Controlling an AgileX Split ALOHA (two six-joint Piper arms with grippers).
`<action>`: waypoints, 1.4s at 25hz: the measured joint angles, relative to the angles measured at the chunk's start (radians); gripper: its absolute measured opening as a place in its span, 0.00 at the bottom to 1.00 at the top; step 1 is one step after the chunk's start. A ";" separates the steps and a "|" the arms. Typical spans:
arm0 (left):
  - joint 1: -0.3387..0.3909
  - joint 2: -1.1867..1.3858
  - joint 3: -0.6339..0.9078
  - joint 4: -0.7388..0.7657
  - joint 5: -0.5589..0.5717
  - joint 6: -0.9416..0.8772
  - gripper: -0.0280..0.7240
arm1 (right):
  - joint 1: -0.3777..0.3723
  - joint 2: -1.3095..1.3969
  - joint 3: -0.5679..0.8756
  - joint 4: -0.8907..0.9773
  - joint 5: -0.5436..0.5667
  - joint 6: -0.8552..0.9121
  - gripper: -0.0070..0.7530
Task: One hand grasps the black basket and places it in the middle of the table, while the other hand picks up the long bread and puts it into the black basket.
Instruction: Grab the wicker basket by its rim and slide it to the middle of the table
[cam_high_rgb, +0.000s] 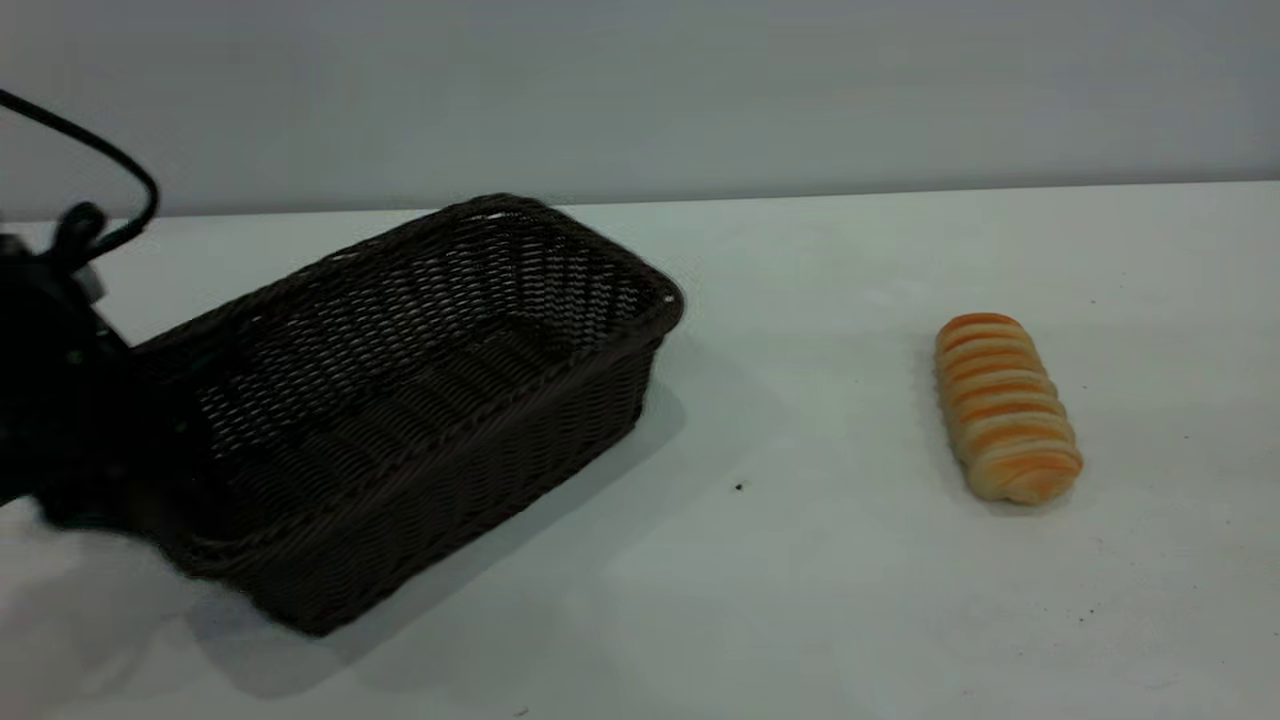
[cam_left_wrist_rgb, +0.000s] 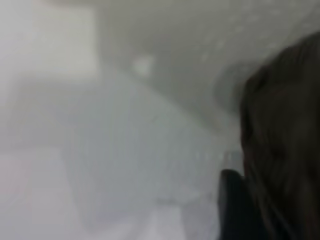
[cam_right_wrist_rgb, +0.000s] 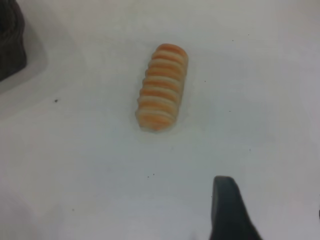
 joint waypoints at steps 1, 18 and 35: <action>-0.009 0.007 -0.020 -0.001 0.001 0.000 0.43 | 0.000 0.000 0.000 0.000 0.000 0.000 0.55; -0.034 0.166 -0.572 0.012 0.447 0.436 0.22 | 0.000 0.000 0.000 -0.012 0.031 0.000 0.55; -0.034 0.228 -0.627 -0.052 0.529 0.449 0.63 | 0.000 0.000 0.000 -0.013 0.039 0.000 0.55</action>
